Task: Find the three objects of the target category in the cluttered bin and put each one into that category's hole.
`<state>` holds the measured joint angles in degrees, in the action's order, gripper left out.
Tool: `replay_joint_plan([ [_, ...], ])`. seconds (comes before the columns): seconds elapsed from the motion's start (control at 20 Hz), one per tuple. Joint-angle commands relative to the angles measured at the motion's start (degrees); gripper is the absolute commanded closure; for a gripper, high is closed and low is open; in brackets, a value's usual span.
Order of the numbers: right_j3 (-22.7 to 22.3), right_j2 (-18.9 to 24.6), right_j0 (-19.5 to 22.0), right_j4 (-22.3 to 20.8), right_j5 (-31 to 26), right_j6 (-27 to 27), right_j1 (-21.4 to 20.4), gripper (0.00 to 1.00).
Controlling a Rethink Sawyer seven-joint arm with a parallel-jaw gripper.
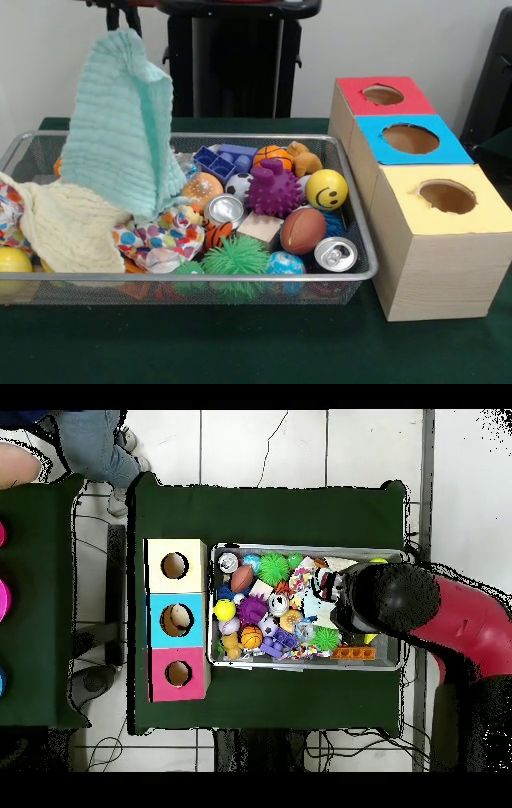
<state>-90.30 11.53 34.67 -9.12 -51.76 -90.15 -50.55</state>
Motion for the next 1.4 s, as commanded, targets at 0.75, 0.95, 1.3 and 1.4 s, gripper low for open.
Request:
replay_joint_plan([
  [0.75, -6.76, 1.81, 0.97, -1.45, 4.06, -0.78, 4.08, 0.00],
  [0.95, -8.18, 2.90, 0.84, -0.35, 7.52, -1.87, 3.91, 0.00],
  [1.3, -8.94, 4.44, -0.99, 2.02, 6.60, -3.13, 4.05, 0.00],
  [1.4, -7.96, 4.13, -1.75, 2.37, 3.95, -3.13, 2.87, 0.00],
])
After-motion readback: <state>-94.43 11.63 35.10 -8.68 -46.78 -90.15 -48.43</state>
